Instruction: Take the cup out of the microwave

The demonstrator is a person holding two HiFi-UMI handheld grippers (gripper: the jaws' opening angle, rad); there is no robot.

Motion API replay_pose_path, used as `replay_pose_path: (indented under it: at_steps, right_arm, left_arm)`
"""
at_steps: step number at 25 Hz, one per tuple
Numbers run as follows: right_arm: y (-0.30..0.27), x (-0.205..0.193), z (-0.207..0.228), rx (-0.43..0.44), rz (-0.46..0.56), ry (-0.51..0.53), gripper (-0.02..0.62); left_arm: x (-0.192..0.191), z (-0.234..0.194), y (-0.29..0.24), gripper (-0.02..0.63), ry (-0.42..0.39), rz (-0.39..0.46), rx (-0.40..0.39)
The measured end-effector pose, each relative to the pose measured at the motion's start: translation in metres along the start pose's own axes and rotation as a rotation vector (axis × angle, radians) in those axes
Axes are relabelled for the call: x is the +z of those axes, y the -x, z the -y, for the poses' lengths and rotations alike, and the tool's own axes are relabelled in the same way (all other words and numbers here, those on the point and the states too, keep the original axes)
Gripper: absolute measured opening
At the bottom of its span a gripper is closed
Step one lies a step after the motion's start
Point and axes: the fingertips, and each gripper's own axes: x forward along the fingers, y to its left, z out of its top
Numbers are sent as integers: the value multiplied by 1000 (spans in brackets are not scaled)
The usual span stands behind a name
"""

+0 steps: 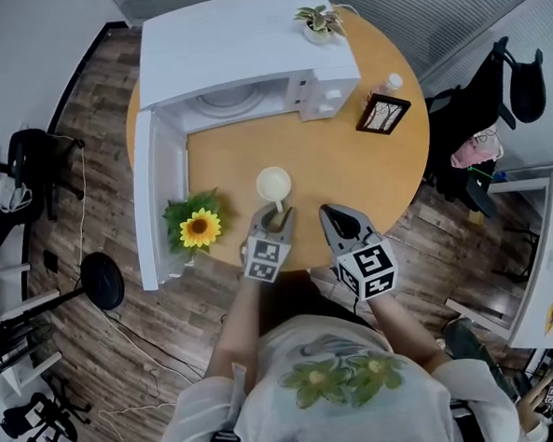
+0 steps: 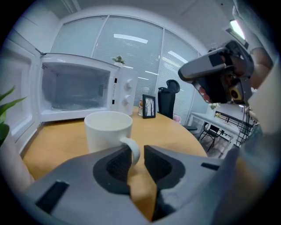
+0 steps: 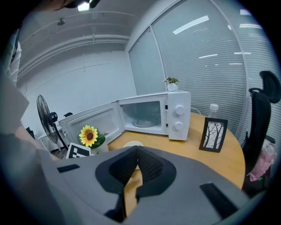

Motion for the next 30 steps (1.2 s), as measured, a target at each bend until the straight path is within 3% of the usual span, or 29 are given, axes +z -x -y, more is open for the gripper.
replay_pose_path:
  at_steps: [19,25,30]
  right_arm:
    - [0,-9,-16,34,-11,15,17]
    - [6,0,-22,43,15,22,17]
    - [14,9,-28,52,43,31,17]
  left_arm:
    - [2,-7,29,92,45,54,56]
    - [27,-17,60,91,103,101,135]
    - [56,-25,83,74,94,129,220]
